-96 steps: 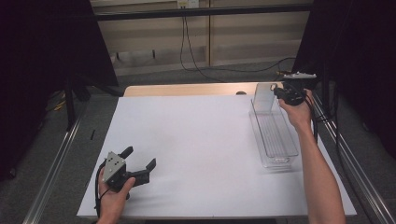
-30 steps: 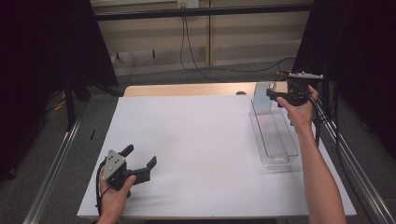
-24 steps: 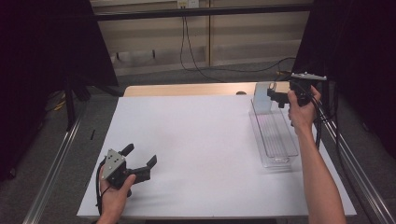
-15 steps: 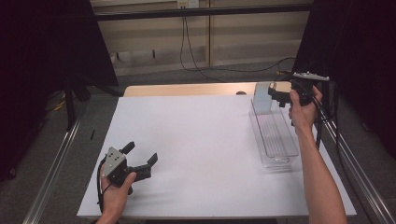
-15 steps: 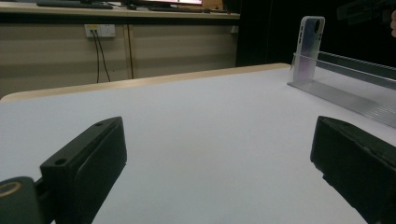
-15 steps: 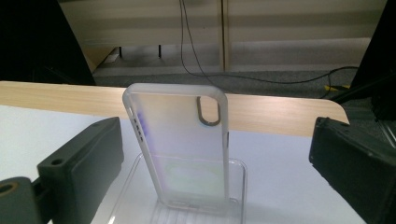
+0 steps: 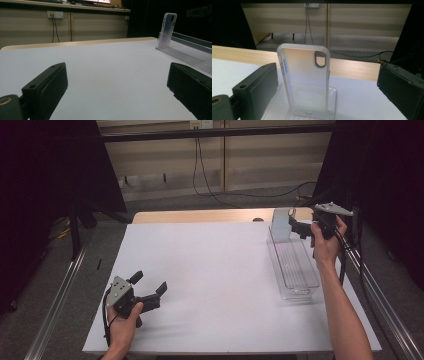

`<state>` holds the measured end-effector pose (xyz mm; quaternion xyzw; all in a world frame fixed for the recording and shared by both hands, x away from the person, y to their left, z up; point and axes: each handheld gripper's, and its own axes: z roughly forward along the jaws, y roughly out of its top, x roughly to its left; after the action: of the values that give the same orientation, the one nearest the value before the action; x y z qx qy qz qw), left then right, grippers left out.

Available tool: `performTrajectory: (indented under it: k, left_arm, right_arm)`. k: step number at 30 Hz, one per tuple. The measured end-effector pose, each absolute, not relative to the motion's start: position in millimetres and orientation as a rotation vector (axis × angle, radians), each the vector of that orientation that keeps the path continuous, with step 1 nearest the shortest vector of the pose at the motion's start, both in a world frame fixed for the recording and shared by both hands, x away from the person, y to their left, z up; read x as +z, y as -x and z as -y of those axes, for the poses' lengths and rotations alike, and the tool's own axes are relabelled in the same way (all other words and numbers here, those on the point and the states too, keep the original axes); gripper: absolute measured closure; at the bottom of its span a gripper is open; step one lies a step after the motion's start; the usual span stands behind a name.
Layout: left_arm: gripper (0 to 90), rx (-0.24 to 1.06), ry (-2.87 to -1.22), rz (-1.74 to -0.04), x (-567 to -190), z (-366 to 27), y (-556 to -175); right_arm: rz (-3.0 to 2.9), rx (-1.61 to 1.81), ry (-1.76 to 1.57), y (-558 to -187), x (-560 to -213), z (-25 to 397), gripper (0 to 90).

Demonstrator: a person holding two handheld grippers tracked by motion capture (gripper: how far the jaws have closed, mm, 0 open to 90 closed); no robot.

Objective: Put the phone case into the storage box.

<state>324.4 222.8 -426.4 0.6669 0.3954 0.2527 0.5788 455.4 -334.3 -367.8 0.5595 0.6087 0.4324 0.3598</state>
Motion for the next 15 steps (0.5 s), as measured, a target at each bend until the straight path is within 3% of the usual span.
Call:
performTrajectory:
  k: [15]
  left_arm:
    - [3.4,0.608,-1.555,-0.898,-423,-226,-318]
  right_arm:
    - [-1.555,1.159,-1.39,-432,-369,330,2.9]
